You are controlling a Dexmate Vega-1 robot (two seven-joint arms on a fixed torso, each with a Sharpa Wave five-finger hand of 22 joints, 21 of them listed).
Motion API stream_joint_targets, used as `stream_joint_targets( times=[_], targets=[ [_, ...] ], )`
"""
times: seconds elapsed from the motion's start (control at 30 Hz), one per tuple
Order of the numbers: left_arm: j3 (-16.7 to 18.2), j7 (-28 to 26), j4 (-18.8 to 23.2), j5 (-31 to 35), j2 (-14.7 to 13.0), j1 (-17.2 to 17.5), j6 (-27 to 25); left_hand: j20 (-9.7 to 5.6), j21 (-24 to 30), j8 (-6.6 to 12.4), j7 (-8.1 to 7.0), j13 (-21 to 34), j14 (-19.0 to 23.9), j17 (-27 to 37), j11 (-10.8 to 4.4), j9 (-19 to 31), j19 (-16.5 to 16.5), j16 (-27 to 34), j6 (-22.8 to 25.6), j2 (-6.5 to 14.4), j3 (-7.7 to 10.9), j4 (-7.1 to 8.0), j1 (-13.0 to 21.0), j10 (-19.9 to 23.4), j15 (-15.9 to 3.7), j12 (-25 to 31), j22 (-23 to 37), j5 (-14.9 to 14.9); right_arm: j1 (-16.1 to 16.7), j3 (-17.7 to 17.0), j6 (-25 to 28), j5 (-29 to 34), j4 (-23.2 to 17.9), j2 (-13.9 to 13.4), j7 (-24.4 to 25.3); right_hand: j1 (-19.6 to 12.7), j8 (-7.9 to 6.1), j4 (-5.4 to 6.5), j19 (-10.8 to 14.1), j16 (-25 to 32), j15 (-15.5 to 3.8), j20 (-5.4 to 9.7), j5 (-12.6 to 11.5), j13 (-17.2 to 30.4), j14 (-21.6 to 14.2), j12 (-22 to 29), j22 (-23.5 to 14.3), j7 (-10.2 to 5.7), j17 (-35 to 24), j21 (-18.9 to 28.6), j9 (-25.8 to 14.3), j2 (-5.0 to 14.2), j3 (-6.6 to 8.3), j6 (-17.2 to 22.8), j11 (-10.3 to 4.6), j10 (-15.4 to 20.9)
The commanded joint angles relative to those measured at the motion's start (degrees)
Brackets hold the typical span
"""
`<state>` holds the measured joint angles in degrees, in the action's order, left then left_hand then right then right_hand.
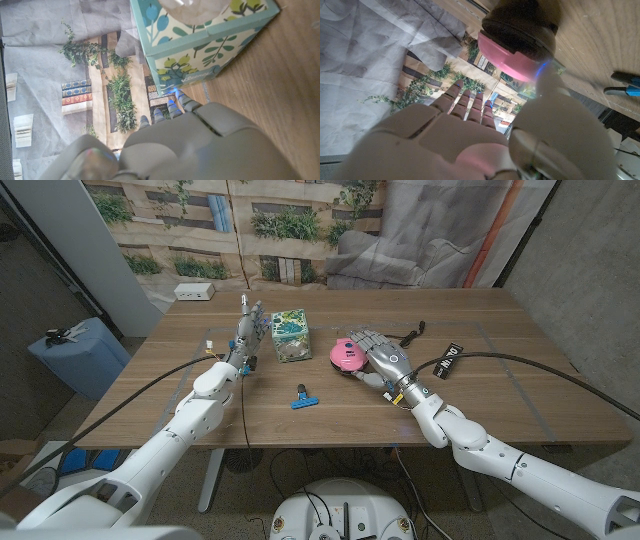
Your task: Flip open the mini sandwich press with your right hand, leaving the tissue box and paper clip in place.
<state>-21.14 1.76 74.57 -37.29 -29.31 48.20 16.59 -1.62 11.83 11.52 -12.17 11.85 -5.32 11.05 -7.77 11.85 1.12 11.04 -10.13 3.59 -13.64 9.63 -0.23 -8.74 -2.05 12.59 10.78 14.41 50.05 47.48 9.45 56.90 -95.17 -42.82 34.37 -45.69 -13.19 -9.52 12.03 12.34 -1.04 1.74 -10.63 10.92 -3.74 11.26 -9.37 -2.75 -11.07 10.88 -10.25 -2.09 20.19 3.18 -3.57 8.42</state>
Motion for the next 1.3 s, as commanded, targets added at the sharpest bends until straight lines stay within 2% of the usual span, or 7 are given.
stream_joint_targets(
  times=[0.03,0.43,1.3],
  targets=[
    [0.0,0.0,0.0,0.0,0.0,0.0,0.0,-0.16,0.4,0.29,-0.46,0.1,-0.5,0.2,0.06,0.3,0.2,0.2,-1.9,3.0,-0.45,0.04,0.0,-0.4,-2.09,0.4,0.2,0.3,0.7,-1.1,0.8,-1.4,-1.1,0.2,0.4,0.6,0.14,0.36,0.9,0.6,-0.25,-0.01,0.1,0.1,-0.7,0.3,0.0,-0.05,-0.2,0.2,-0.2,0.39,0.20,0.7,0.21,0.5],
    [0.0,0.0,0.0,0.0,0.0,0.0,0.0,-0.17,0.4,0.27,-0.46,0.1,-0.4,0.2,-0.01,0.3,0.2,0.2,-2.0,3.0,-0.45,0.04,0.0,-0.4,-2.12,0.4,0.2,0.3,1.4,-2.1,1.1,-2.2,-2.8,0.3,0.8,0.8,0.26,0.52,1.2,0.6,-0.09,-0.05,0.0,0.1,-0.9,0.2,0.0,0.03,-0.3,0.2,-0.2,0.49,0.14,0.8,0.31,0.7],
    [0.0,-0.1,0.0,0.0,0.1,-0.1,0.0,-0.13,0.4,0.28,-0.46,0.1,-0.4,0.2,0.01,0.3,0.2,0.2,-2.0,3.0,-0.44,0.04,0.0,-0.3,-2.12,0.4,0.2,0.3,1.3,-3.7,0.7,-4.1,-3.8,1.3,1.5,1.5,0.34,0.84,1.8,0.6,0.14,-0.28,-0.1,0.2,-1.2,0.2,0.0,-0.13,-0.4,0.1,-0.2,0.76,-0.04,1.7,0.56,1.4]
  ],
)
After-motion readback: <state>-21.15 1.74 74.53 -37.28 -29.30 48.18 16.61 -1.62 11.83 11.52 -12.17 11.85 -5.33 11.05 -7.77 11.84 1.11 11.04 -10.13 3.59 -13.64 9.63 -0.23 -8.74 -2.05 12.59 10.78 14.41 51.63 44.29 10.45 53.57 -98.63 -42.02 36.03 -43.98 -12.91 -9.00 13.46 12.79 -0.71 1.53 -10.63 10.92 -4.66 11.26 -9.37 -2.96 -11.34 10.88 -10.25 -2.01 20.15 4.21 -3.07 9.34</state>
